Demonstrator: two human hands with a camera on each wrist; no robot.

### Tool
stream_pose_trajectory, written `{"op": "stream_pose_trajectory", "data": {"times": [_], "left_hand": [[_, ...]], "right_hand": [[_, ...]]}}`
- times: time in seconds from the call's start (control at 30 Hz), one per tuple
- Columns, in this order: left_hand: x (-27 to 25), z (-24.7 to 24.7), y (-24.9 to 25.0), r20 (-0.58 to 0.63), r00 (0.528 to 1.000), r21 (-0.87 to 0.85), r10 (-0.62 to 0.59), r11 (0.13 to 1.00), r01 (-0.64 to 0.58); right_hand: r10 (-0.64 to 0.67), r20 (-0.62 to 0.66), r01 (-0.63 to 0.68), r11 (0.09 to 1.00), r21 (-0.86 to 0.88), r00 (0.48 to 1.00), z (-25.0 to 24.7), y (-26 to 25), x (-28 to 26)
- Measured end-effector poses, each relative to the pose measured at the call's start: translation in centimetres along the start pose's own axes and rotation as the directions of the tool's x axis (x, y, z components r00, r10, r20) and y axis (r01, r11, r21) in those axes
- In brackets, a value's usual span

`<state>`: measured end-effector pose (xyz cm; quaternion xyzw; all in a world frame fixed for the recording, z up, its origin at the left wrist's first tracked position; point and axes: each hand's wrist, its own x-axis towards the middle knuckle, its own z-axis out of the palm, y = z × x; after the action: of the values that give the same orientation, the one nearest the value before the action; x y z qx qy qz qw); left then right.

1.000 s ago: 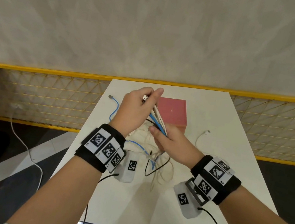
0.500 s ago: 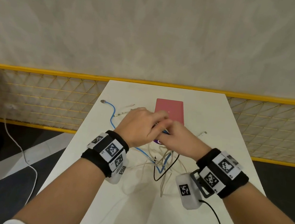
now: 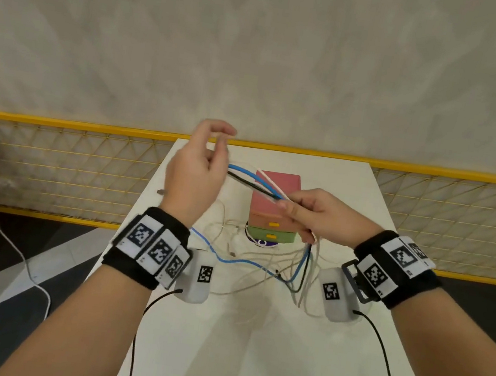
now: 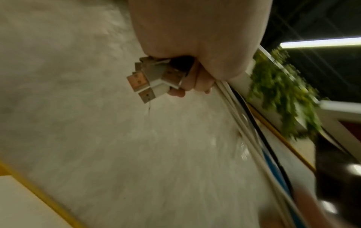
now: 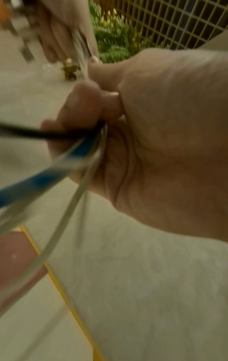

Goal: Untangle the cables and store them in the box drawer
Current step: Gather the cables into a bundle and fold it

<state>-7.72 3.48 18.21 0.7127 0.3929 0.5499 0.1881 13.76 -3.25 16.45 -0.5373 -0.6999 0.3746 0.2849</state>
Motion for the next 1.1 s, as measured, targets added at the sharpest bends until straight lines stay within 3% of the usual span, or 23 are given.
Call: {"op": "stream_pose_trajectory", "data": {"times": [0.07, 0.13, 0.2, 0.3, 0.33, 0.37, 0.43, 0.47, 0.5, 0.57, 0.6, 0.63, 0.77, 0.87, 1.0, 1.1], "left_hand": [[1.0, -2.0, -0.3, -0.164, 0.984, -0.144, -0.075, 0.988, 0.051], [1.5, -3.3, -1.2, -0.18, 0.976, -0.142, -0.12, 0.985, 0.095], [1.4, -3.5, -2.9, -0.045, 0.982, 0.01, -0.182, 0.983, 0.183], [0.5, -2.9, -5.6, 0.181, 0.894, 0.343, -0.409, 0.879, 0.332], [0.1, -2.6, -6.1, 0.201, 0.897, 0.411, -0.393, 0.865, 0.287], [-0.5, -2.2, -6.0, 0.197, 0.933, 0.414, -0.302, 0.888, 0.2], [-1.5, -0.7, -3.9, 0.17, 0.985, 0.276, -0.037, 0.961, -0.012], [-2.1, 0.3, -2.5, 0.219, 0.975, 0.179, 0.028, 0.982, -0.069], [-2.7, 1.5, -1.3, 0.32, 0.947, 0.103, 0.028, 0.993, -0.065], [-4.1, 3.3, 0.2, 0.562, 0.82, 0.092, -0.111, 0.993, 0.071], [-4.6, 3.9, 0.4, 0.619, 0.765, 0.123, -0.18, 0.984, 0.132], [-5.1, 4.2, 0.2, 0.621, 0.755, 0.141, -0.212, 0.977, 0.158], [-5.3, 4.6, -0.2, 0.483, 0.867, 0.182, -0.126, 0.982, 0.042], [-3.7, 3.5, -0.9, 0.315, 0.941, 0.104, -0.122, 0.99, 0.093], [-1.8, 1.7, -1.8, 0.21, 0.969, 0.032, -0.134, 0.991, 0.13], [-1.1, 1.1, -2.1, 0.176, 0.974, 0.032, -0.14, 0.99, 0.137]], "right_hand": [[0.014, -0.026, -0.015, 0.999, -0.039, 1.0, -0.9, 0.7, -0.8], [-0.018, -0.053, 0.011, 0.991, -0.13, 0.998, -1.5, 1.1, -1.6], [-0.053, -0.077, 0.036, 0.978, -0.204, 0.996, -1.7, 1.2, -1.8], [-0.051, -0.085, 0.024, 0.954, -0.299, 0.995, -1.2, 1.1, -1.2], [-0.049, -0.067, 0.024, 0.943, -0.333, 0.997, -0.9, 0.9, -0.9], [-0.049, -0.041, 0.031, 0.931, -0.363, 0.998, -0.5, 0.8, -0.7], [-0.057, 0.029, 0.064, 0.892, -0.447, 0.998, 0.5, 0.3, 0.0], [-0.073, 0.063, 0.094, 0.86, -0.501, 0.995, 1.2, 0.1, 0.4], [-0.094, 0.088, 0.127, 0.831, -0.541, 0.992, 1.7, -0.2, 0.7], [-0.139, 0.094, 0.168, 0.817, -0.552, 0.986, 2.2, -0.5, 1.2], [-0.157, 0.088, 0.18, 0.817, -0.547, 0.984, 2.2, -0.6, 1.2], [-0.178, 0.081, 0.192, 0.811, -0.552, 0.981, 2.2, -0.6, 1.1], [-0.214, 0.04, 0.198, 0.795, -0.573, 0.976, 2.0, -0.2, 0.6], [-0.12, -0.023, 0.085, 0.81, -0.581, 0.992, 0.6, 1.5, -0.1], [0.048, -0.065, -0.079, 0.755, -0.651, 0.997, -0.8, 5.3, -1.6], [0.215, -0.011, -0.163, 0.704, -0.691, 0.977, -1.5, 7.6, -2.5]]}}
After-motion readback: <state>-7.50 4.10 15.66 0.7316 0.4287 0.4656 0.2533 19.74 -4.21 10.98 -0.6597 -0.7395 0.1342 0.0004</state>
